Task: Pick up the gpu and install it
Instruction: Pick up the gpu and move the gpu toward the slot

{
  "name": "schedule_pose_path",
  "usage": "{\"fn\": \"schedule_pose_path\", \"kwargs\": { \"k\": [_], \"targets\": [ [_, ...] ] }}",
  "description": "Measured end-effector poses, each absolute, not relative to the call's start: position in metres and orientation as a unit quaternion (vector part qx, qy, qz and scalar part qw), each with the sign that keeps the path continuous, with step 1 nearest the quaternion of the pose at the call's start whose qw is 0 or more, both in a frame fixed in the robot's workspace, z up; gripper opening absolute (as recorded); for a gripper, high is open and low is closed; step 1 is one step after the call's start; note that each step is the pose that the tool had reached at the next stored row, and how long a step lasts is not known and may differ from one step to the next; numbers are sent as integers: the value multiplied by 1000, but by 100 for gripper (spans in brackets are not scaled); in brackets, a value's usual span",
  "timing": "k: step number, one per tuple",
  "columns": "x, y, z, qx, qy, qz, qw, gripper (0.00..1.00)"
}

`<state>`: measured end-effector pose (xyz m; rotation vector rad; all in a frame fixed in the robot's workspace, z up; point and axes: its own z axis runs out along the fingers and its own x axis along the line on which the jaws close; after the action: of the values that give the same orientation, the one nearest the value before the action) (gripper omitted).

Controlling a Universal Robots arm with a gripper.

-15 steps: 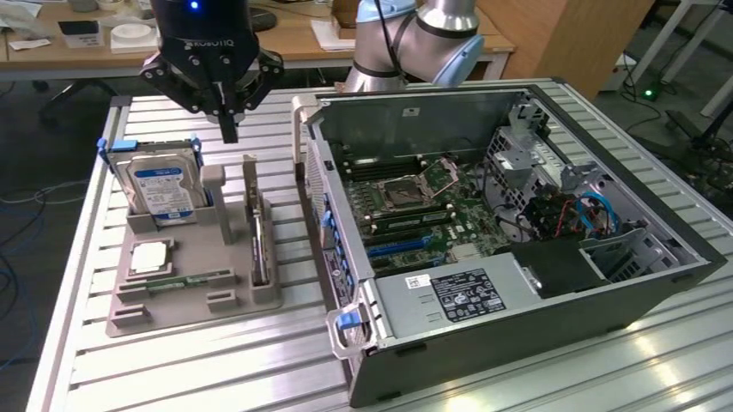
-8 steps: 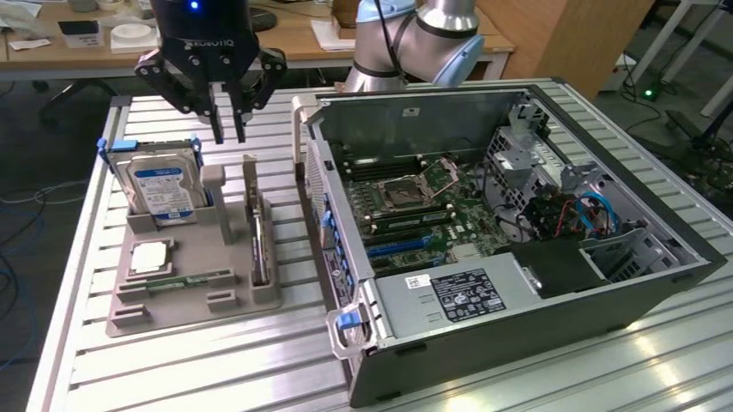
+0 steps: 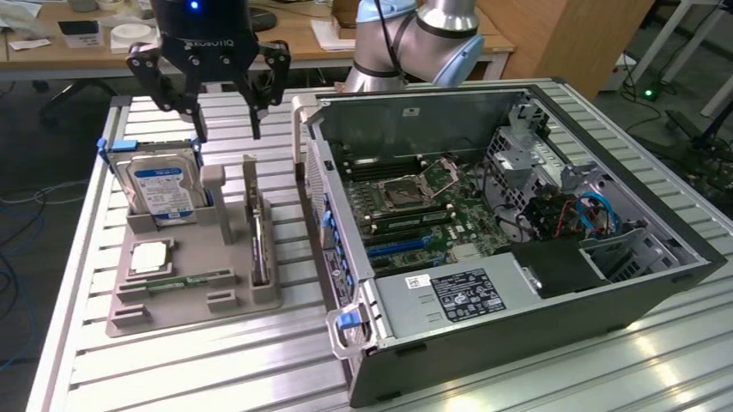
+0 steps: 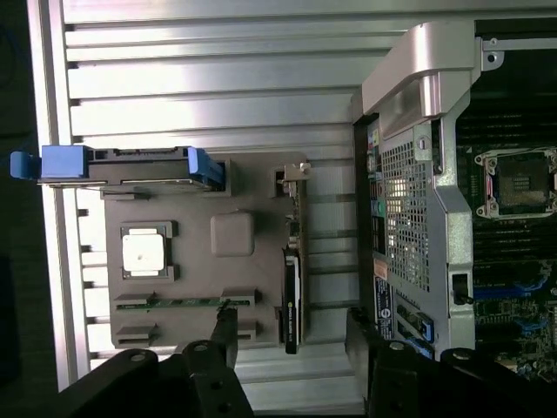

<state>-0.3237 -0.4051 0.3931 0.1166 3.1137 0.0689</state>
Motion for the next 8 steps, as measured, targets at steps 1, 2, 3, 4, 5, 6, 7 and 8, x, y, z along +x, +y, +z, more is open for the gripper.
{"fn": "schedule_pose_path", "kwargs": {
  "k": [1, 2, 3, 4, 5, 6, 7, 8],
  "targets": [
    [-324, -405, 393, 37, 999, 22, 12, 58],
    [-324, -405, 393, 37, 999, 22, 12, 65],
    [-324, -405, 393, 35, 999, 22, 12, 65],
    [-324, -405, 392, 30, 999, 22, 12, 65],
    [-324, -405, 391, 22, 999, 22, 12, 65],
    [-324, -405, 391, 14, 1000, 22, 12, 65],
    [-324, -405, 390, 7, 1000, 22, 12, 65],
    [-324, -405, 389, 4, 1000, 22, 12, 65]
  ]
}}
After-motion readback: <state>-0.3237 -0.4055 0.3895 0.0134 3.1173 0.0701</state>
